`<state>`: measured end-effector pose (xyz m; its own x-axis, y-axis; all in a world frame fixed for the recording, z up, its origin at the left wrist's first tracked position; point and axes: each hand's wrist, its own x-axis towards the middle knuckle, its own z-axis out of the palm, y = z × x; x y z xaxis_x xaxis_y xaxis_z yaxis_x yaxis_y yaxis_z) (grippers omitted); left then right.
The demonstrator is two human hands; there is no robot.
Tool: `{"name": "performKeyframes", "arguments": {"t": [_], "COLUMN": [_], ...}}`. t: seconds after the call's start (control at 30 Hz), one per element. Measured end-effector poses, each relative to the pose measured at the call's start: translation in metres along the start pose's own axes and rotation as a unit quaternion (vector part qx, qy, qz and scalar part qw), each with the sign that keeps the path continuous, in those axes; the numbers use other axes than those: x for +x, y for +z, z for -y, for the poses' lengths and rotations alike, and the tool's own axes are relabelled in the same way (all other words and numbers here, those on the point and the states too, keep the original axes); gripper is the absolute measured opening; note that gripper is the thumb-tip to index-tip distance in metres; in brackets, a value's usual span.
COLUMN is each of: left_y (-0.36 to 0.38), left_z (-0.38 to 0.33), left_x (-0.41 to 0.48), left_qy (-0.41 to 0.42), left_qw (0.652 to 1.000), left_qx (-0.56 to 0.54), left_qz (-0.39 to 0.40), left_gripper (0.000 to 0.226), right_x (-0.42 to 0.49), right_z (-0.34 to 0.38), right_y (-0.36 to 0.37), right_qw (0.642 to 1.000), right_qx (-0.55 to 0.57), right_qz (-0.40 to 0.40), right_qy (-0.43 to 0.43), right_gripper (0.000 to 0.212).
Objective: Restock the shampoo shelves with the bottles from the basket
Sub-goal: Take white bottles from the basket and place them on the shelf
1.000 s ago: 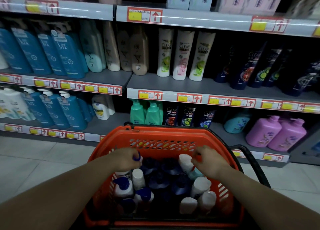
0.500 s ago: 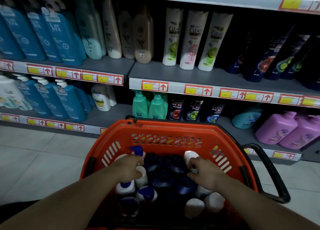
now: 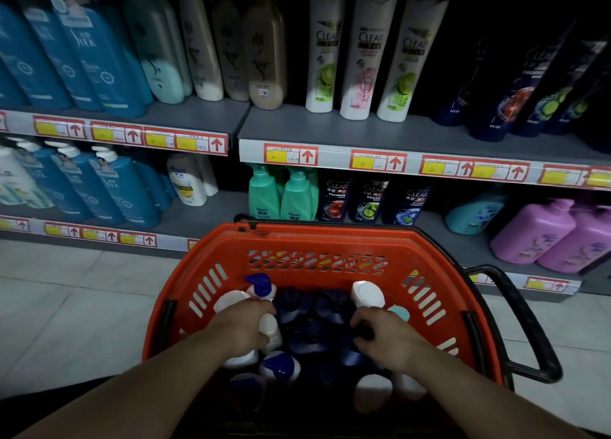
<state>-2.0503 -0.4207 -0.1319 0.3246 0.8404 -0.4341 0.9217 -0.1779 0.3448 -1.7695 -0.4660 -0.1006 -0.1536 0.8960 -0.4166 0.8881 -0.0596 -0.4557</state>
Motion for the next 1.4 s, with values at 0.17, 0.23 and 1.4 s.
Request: {"name": "performKeyframes", "arguments": {"t": [0.17,0.23,1.4], "left_y": [0.006,0.007,-0.13], "left_z": [-0.001,-0.001,-0.052], "left_x": [0.004,0.003,-0.059], "left_qy": [0.001,0.001,0.102], "left_qw": [1.0,1.0,0.889], "left_qx": [0.001,-0.003,-0.299], "left_qz": [0.003,0.001,-0.332], "left_gripper": [0.041,0.041,0.03], "right_x": [0.001,0.001,0.011], "right_z": [-0.002,-0.003,0.09], "right_y": [0.001,0.001,-0.015], "right_qw": [1.0,0.999,0.954], "right_qx": [0.03,0.034,0.273], "right_qz": [-0.003,-0.001,-0.01], "right_qy": [-0.002,-0.001,-0.124], "right_gripper": [0.029,0.029,0.061]}}
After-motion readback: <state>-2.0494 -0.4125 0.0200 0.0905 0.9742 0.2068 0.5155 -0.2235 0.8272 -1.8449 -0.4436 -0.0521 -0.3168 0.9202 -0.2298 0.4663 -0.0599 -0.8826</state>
